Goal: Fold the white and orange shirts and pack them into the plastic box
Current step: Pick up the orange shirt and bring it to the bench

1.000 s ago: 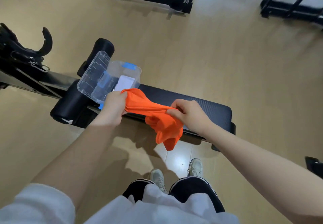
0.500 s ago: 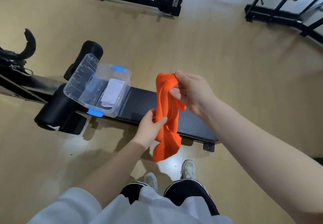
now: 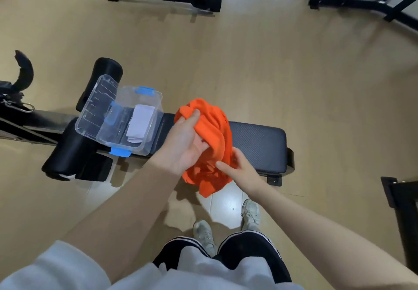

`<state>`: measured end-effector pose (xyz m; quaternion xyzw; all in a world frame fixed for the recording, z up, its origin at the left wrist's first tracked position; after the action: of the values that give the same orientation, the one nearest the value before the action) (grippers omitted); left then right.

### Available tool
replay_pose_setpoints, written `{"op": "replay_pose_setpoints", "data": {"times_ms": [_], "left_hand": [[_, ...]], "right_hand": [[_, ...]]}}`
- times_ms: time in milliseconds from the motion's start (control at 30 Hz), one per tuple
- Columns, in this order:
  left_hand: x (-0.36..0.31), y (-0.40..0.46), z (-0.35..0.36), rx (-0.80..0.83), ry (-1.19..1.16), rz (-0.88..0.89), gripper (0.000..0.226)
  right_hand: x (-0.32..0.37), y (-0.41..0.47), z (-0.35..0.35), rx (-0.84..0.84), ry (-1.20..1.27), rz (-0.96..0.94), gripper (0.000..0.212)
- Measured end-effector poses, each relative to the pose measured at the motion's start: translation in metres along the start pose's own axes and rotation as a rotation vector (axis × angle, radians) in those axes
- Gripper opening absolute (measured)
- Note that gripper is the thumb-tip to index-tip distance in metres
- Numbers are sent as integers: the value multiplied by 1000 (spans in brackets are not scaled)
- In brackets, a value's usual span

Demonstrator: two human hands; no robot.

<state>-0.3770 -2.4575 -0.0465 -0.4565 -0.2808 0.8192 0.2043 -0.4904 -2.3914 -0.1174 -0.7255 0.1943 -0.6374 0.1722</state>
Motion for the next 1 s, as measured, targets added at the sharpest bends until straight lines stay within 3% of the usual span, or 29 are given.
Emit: {"op": "replay_pose_setpoints", "data": {"times_ms": [67, 133, 200, 267, 333, 400, 467, 567, 667, 733, 800, 867, 1000], "left_hand": [[-2, -5, 9, 48, 30, 2, 27], [-9, -11, 11, 48, 87, 54, 19], [-22, -6, -8, -70, 233, 168, 17], [-41, 5, -44, -281, 496, 325, 16], [-46, 13, -76, -456, 718, 364, 42], [-32, 14, -94, -526, 855, 338, 59], [-13, 4, -74, -392, 962, 408, 43], [50, -19, -23, 75, 945, 299, 13], [99, -36, 11, 327, 950, 230, 33], [107, -39, 26, 330, 985, 321, 34], [100, -39, 36, 240, 975, 439, 11], [89, -41, 44, 168, 932, 493, 7], [68, -50, 67, 100, 766, 482, 2]], "right_hand": [[-8, 10, -6, -75, -163, -64, 36], [-3, 19, -19, -190, -363, -82, 4], [5, 25, -31, -228, -413, -102, 22], [10, 24, -53, -296, -394, -78, 25], [16, 21, -72, -345, -327, -48, 27], [22, 17, -77, -306, -238, -26, 29], [29, 13, -73, -220, -205, 11, 28], [35, 4, -65, -106, -68, 129, 22], [49, -5, -74, -77, 120, 192, 16], [58, -10, -88, -100, 227, 213, 18], [67, -15, -107, -151, 269, 201, 19], [69, -17, -134, -241, 272, 178, 17], [59, -19, -190, -428, 0, 111, 13]]}}
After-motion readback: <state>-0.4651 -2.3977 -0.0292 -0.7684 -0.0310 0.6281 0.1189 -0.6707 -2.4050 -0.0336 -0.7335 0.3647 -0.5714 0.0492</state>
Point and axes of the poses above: each hand's wrist, its own y-axis towards the middle knuckle, its own z-axis out of the palm, x = y × z, the point moved 9 cm from there along y, towards the middle knuckle, and after that the axes turned 7 degrees about -x, right-handed, at the moved point
